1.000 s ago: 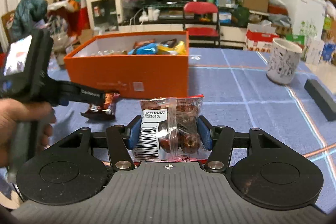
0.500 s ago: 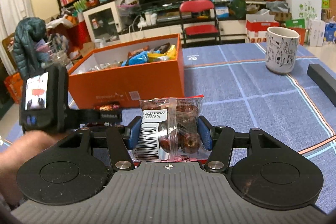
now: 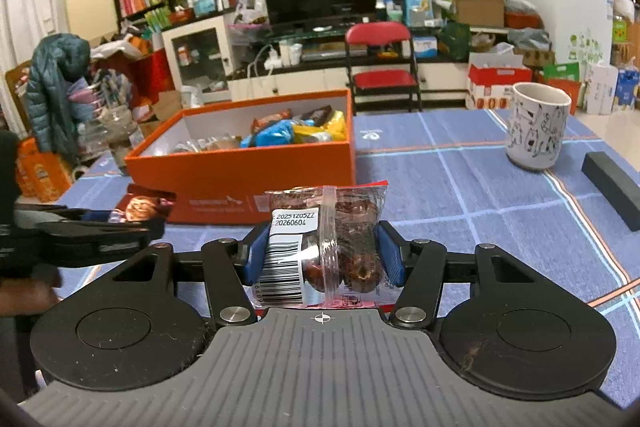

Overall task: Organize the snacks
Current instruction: 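Carry both snacks over the orange box and open both grippers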

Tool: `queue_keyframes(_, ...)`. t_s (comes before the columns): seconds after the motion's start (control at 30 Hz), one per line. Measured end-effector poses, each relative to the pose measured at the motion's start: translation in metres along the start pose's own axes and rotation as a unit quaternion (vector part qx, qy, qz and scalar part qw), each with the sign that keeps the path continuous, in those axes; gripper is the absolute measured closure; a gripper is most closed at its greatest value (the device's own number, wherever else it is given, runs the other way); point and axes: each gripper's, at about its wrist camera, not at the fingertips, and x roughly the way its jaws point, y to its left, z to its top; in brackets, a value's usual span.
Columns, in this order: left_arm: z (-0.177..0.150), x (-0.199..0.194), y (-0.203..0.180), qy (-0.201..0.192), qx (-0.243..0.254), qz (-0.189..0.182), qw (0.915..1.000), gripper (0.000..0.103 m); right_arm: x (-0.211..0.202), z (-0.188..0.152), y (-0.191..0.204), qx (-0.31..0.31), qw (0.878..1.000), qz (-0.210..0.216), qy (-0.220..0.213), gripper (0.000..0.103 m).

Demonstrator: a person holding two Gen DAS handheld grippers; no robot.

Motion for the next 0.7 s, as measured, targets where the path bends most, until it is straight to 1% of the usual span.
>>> queue_keyframes(0.17,0.017,-0.021,0.025,-0.024,-0.009,-0.013,0.9996,0.053,-0.011,0.014,0.013,-0.016,1.0,0.011,-0.02,0.06)
queue_keyframes(0.3,0.052,-0.015,0.033,-0.045,-0.009,-0.021,0.9988,0.053,0.003,0.04,0.024,-0.032,0.999,0.025,-0.03,0.06)
queue_keyframes(0.37,0.074,-0.002,0.035,-0.049,-0.016,-0.026,0.9983,0.053,0.022,0.06,0.031,-0.045,0.998,0.035,-0.034,0.06)
queue_keyframes(0.43,0.093,0.013,0.035,-0.047,-0.021,-0.031,0.9982,0.053,0.048,0.082,0.037,-0.05,0.998,0.035,-0.032,0.06)
queue_keyframes(0.5,0.107,0.026,0.032,-0.045,-0.017,-0.026,0.9985,0.053,0.072,0.102,0.041,-0.048,0.998,0.033,-0.029,0.06)
queue_keyframes(0.6,0.119,0.05,0.027,-0.032,-0.009,-0.015,0.9993,0.053,0.098,0.121,0.052,-0.06,0.997,0.03,-0.026,0.06)
queue_keyframes(0.7,0.126,0.071,0.028,-0.02,-0.016,-0.004,0.9997,0.053,0.122,0.132,0.061,-0.067,0.997,0.029,-0.018,0.06)
